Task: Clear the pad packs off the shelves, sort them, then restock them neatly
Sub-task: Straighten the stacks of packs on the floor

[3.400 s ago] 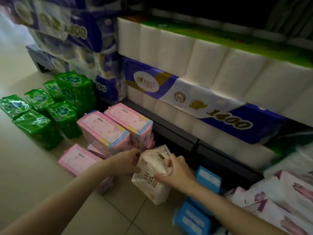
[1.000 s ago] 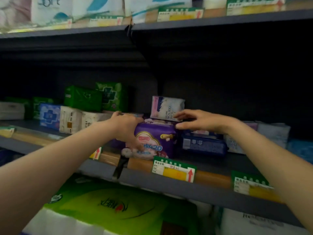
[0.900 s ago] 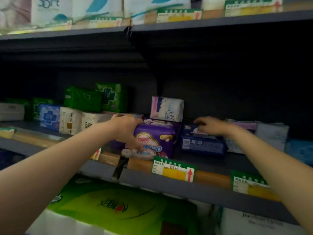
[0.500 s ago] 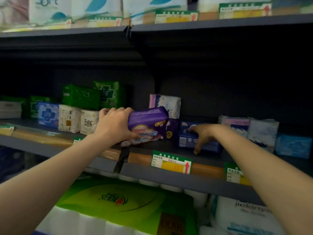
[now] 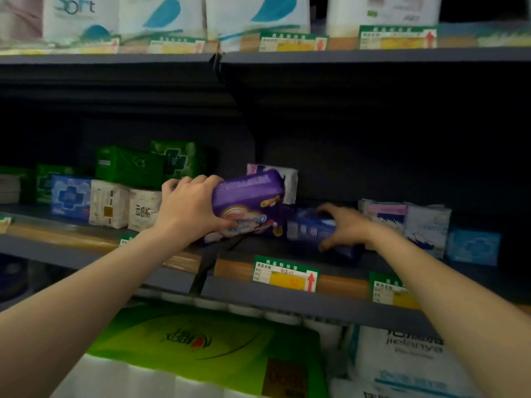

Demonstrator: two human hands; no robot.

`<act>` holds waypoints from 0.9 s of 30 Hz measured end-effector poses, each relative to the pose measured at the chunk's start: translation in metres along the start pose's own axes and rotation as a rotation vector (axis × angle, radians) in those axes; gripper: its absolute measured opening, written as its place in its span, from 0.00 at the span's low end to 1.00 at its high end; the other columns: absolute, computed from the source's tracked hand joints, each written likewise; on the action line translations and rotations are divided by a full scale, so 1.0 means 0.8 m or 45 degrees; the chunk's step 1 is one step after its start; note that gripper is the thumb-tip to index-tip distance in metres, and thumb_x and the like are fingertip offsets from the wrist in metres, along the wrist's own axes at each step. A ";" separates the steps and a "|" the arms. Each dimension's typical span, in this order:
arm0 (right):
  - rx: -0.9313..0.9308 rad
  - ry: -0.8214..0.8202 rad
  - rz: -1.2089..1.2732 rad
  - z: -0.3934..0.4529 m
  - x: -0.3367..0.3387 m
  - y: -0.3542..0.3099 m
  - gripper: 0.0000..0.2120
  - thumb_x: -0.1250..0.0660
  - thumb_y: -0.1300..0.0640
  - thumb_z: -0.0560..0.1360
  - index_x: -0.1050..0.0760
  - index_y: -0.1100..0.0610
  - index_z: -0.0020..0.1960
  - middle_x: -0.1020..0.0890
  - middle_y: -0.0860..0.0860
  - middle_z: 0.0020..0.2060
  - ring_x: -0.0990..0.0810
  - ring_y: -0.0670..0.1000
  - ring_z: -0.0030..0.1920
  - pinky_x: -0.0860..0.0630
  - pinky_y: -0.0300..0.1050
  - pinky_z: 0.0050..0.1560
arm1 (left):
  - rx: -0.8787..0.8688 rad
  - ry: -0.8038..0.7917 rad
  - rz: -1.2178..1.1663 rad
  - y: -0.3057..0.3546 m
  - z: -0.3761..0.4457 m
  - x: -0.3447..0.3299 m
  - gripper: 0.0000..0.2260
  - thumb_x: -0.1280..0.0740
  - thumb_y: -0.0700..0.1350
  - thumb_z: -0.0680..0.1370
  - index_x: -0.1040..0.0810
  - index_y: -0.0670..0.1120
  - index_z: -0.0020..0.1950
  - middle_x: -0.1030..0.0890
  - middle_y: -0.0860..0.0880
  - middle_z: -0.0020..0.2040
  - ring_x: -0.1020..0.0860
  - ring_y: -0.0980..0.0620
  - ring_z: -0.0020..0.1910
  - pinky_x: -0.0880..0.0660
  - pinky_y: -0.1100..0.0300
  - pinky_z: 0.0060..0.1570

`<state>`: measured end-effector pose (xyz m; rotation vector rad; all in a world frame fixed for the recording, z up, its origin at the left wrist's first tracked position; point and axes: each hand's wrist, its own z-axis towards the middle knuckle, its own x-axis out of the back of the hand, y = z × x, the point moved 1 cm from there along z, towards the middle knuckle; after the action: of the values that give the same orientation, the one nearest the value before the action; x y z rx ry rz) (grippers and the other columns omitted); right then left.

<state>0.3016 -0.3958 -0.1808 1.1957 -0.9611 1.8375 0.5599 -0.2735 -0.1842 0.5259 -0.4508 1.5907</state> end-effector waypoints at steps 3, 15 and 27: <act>0.150 0.383 0.827 -0.018 0.018 -0.051 0.35 0.24 0.54 0.67 0.37 0.53 0.69 0.26 0.51 0.60 0.25 0.51 0.56 0.27 0.46 0.57 | 0.314 0.212 -0.583 -0.016 -0.003 0.029 0.27 0.23 0.58 0.62 0.26 0.50 0.56 0.21 0.50 0.47 0.23 0.47 0.46 0.28 0.52 0.52; 0.239 -0.497 1.979 -0.169 -0.105 -0.245 0.11 0.36 0.46 0.70 0.22 0.50 0.49 0.15 0.49 0.44 0.16 0.50 0.42 0.19 0.47 0.44 | 0.745 -0.737 -1.611 -0.160 -0.204 0.115 0.28 0.17 0.55 0.41 0.14 0.49 0.38 0.15 0.48 0.41 0.16 0.53 0.37 0.21 0.63 0.32; -0.614 -1.007 1.657 -0.336 -0.433 -0.218 0.25 0.25 0.63 0.62 0.25 0.53 0.57 0.18 0.56 0.53 0.20 0.57 0.54 0.25 0.57 0.59 | 0.955 -1.691 -1.170 -0.183 -0.474 -0.016 0.26 0.21 0.49 0.56 0.20 0.47 0.52 0.15 0.47 0.48 0.17 0.47 0.47 0.19 0.54 0.45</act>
<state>0.4519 -0.1421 -0.5492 1.0107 -2.9394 1.6777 0.6807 -0.0531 -0.5034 2.0395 -0.4308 0.2696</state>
